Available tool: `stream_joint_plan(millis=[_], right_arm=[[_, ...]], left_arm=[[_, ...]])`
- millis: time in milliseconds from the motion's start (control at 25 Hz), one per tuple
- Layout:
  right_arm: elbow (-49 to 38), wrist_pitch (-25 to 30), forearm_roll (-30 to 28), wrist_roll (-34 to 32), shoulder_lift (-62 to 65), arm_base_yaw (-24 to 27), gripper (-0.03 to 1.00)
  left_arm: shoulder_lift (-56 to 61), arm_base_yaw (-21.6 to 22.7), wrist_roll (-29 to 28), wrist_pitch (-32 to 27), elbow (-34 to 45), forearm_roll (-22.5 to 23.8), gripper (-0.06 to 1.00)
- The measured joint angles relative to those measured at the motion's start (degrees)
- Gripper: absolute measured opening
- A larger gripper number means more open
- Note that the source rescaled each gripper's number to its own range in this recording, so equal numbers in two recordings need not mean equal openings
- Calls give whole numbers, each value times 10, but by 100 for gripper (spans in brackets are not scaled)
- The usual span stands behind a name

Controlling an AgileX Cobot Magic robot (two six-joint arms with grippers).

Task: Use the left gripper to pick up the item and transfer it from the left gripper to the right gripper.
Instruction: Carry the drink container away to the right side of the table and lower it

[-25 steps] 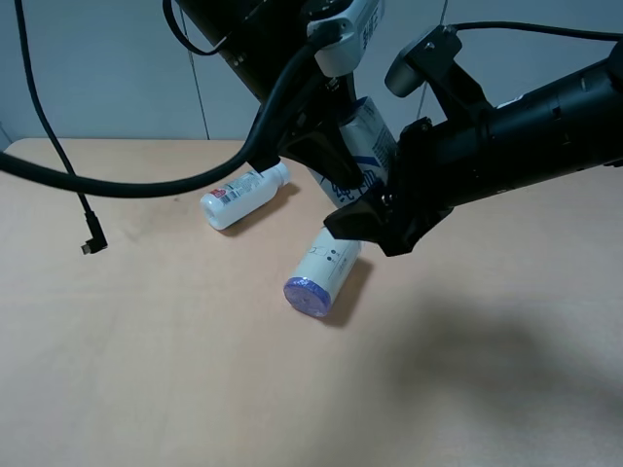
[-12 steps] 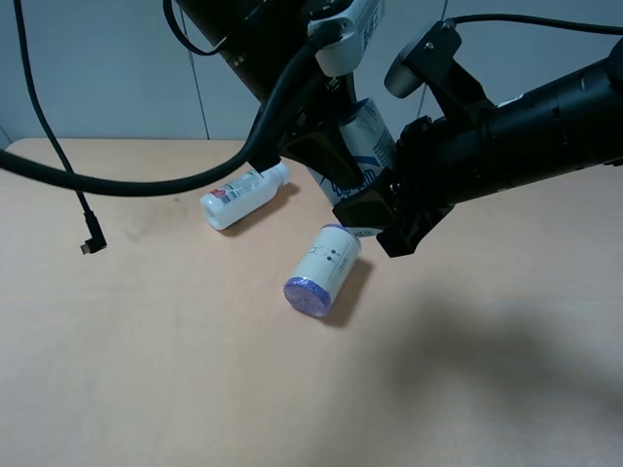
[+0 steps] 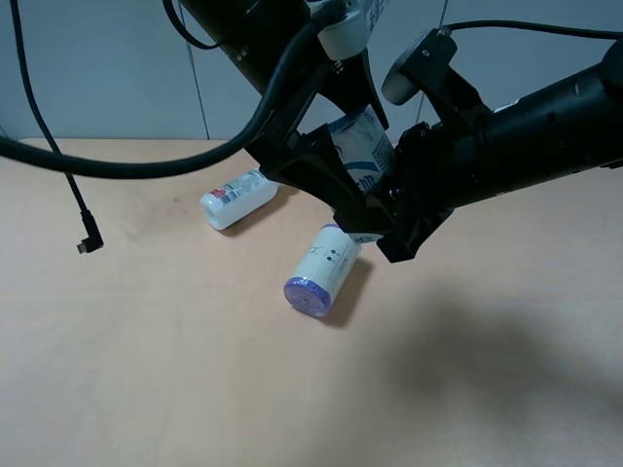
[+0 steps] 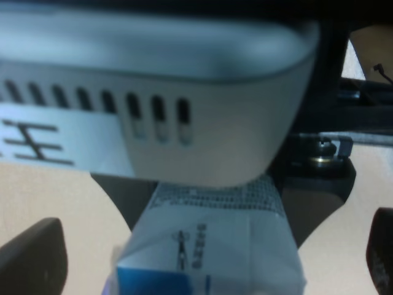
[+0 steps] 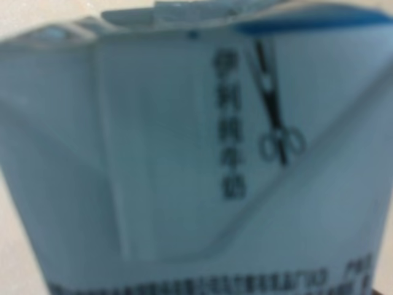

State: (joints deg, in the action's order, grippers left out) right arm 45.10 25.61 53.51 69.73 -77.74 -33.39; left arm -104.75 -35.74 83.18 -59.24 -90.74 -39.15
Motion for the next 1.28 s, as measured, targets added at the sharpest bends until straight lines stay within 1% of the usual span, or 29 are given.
stream_joint_plan(millis=[160, 360, 440, 520, 560, 720, 880, 1040, 1160, 1280], right_arm=[[0, 0, 0, 0, 0, 0, 3], [0, 0, 0, 0, 0, 0, 3], [0, 0, 0, 0, 0, 0, 3], [0, 0, 0, 0, 0, 0, 3], [0, 0, 0, 0, 0, 0, 3], [0, 0, 0, 0, 0, 0, 3], [0, 0, 0, 0, 0, 0, 3], [0, 0, 0, 0, 0, 0, 3], [0, 0, 0, 0, 0, 0, 3], [0, 1, 0, 0, 0, 0, 3]], left_arm=[[0, 0, 0, 0, 0, -1, 100], [14, 0, -2, 0, 0, 5, 99], [32, 0, -17, 0, 0, 28, 99], [53, 0, -50, 0, 0, 65, 97], [63, 0, -70, -1, 0, 92, 96], [100, 0, -123, -4, 0, 160, 89], [142, 0, -147, -20, 0, 185, 86], [182, 0, -187, -52, 0, 216, 86], [208, 0, -232, -68, 0, 238, 85], [233, 0, -290, -81, 1, 266, 84]])
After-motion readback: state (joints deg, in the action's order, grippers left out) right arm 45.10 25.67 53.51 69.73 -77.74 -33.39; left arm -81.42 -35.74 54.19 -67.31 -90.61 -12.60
